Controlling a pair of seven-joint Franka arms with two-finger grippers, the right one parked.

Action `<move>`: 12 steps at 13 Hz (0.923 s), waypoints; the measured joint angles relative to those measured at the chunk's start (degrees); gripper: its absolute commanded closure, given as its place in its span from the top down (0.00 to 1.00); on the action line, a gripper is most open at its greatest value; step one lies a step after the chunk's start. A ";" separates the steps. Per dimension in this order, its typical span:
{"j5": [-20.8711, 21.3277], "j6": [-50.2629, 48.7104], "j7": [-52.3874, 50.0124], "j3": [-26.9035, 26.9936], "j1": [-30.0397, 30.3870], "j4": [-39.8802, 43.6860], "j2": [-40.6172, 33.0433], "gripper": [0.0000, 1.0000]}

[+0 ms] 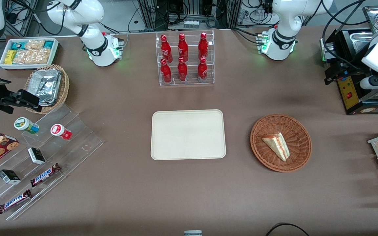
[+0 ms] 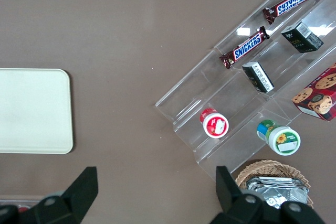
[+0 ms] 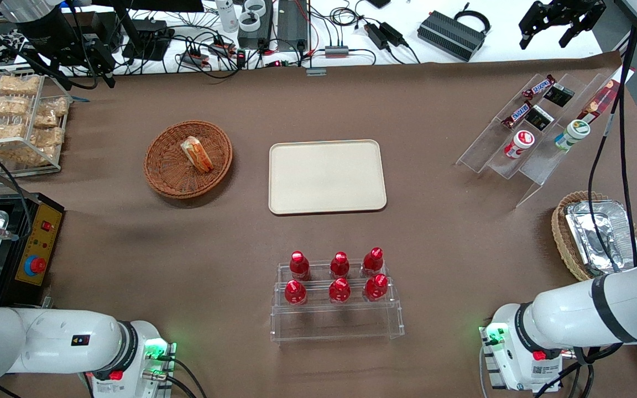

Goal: Place sandwich from basket to tray
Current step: 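Move the left gripper over the wrapped sandwich in the wicker basket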

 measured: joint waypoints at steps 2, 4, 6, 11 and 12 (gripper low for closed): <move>0.00 0.07 1.38 -0.10 -0.05 0.08 0.46 1.00; 0.04 1.05 1.26 -0.10 -0.09 0.07 1.98 1.00; 0.20 3.16 -2.43 -0.11 -0.20 -0.58 6.08 1.00; 2.08 21.82 -16.70 -0.47 -1.24 -9.17 15.43 1.00; 2.11 25.31 -21.52 -0.51 -2.37 -10.42 16.81 1.00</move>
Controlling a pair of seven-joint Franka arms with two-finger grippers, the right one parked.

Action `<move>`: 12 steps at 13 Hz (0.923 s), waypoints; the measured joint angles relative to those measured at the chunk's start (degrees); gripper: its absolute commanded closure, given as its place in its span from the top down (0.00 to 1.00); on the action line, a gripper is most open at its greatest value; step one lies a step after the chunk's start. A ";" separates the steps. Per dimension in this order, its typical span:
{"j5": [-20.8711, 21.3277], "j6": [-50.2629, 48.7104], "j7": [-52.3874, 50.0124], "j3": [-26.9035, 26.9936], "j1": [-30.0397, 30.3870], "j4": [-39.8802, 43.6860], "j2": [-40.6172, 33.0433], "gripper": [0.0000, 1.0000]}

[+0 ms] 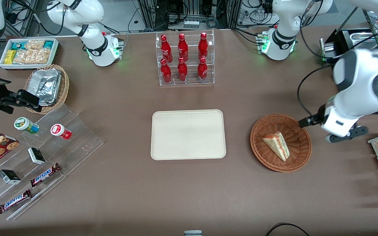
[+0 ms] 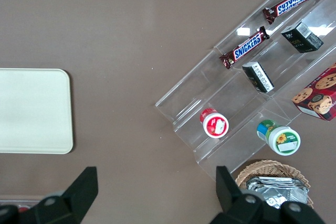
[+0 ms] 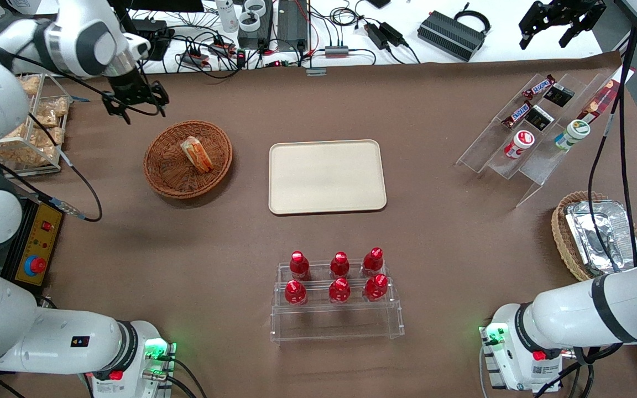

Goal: Place sandwich from basket to tray
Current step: 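Move the left gripper over the wrapped sandwich in the wicker basket, then lower the left gripper and close it on the wrapped sandwich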

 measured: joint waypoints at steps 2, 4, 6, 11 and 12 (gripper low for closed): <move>0.12 5.81 -10.50 -0.18 -3.13 -0.94 3.12 1.00; 0.34 11.12 -18.70 -0.29 -5.75 -1.82 5.59 1.00; 0.46 16.29 -22.09 -0.34 -6.41 -4.85 6.35 1.00; 0.47 25.84 -27.28 -0.11 -6.38 -12.62 6.30 1.00; 0.47 27.31 -27.37 -0.11 -6.38 -14.34 6.26 1.00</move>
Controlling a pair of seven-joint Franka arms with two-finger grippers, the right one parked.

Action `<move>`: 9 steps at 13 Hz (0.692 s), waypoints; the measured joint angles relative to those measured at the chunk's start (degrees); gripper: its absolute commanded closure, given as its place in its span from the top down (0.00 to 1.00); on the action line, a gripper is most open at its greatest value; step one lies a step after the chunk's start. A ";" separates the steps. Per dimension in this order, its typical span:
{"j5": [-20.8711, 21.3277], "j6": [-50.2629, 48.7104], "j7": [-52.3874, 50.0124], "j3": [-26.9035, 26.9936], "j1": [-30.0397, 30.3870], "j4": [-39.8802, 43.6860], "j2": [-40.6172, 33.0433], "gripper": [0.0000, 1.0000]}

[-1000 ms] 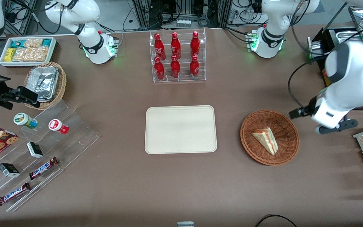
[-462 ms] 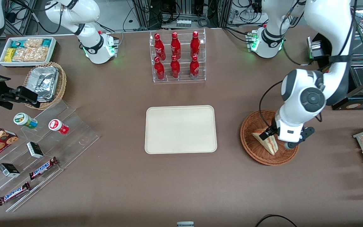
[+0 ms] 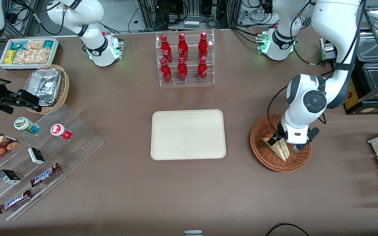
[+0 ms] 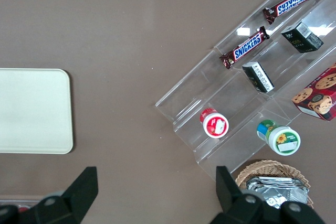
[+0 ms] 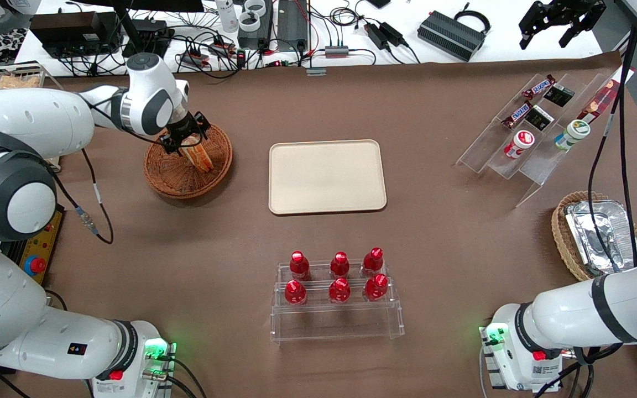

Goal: Place sandwich from basket to tray
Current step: 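Lower the left gripper and close it on the wrapped sandwich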

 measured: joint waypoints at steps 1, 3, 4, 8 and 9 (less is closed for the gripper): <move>0.01 0.93 -0.01 0.00 0.00 -1.37 -0.02 1.00; 0.65 1.42 -0.12 0.00 -0.01 -2.79 -0.06 1.00; 1.11 1.55 -0.28 0.00 -0.01 -3.04 -0.07 1.00; 1.52 4.73 -1.86 0.00 -0.01 -3.85 0.31 0.69; 1.52 5.49 -2.11 -0.01 -0.01 -4.00 0.60 0.55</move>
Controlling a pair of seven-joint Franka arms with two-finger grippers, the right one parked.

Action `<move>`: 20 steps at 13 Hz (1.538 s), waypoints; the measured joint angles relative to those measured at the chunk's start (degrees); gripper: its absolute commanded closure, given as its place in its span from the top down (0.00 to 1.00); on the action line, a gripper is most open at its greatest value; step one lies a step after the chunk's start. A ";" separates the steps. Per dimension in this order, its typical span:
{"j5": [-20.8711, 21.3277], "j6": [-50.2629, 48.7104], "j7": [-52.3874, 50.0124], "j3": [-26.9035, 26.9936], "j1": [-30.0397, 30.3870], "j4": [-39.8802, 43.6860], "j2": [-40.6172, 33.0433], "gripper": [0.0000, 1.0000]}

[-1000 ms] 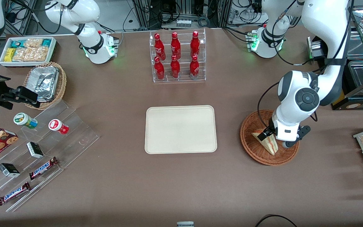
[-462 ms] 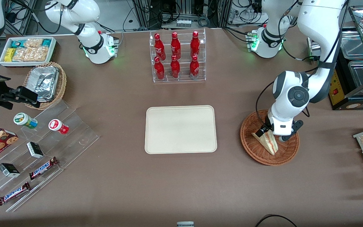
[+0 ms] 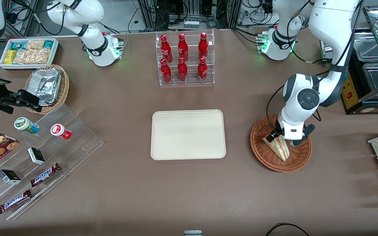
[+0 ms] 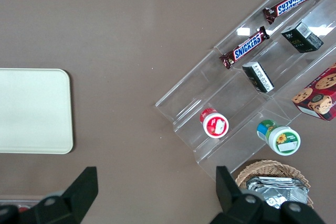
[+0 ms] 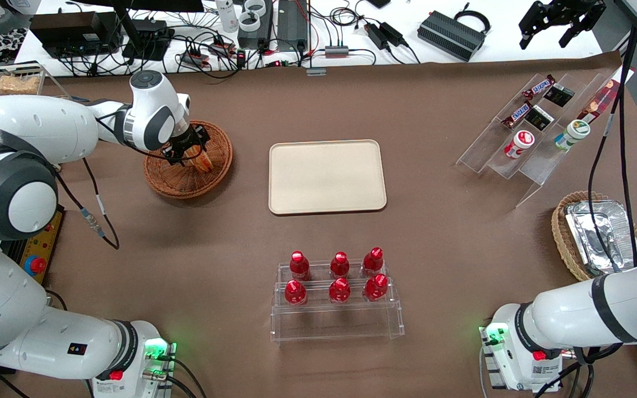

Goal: Place sandwich from basket to tray
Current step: 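Lower the left gripper and close it on the wrapped sandwich, then lift the sandwich and carry it with the left gripper to the tray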

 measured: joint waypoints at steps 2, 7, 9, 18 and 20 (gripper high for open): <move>0.01 0.34 -0.15 0.00 0.00 0.00 0.26 0.20; 0.23 0.88 -0.19 0.00 0.00 0.28 0.25 0.00; 1.24 0.87 -0.19 0.01 0.00 0.65 0.23 0.00; 2.44 -33.47 -0.36 -0.37 -5.73 24.15 -2.61 0.00; 1.52 -34.75 -0.58 -0.48 -8.81 27.72 -2.07 0.00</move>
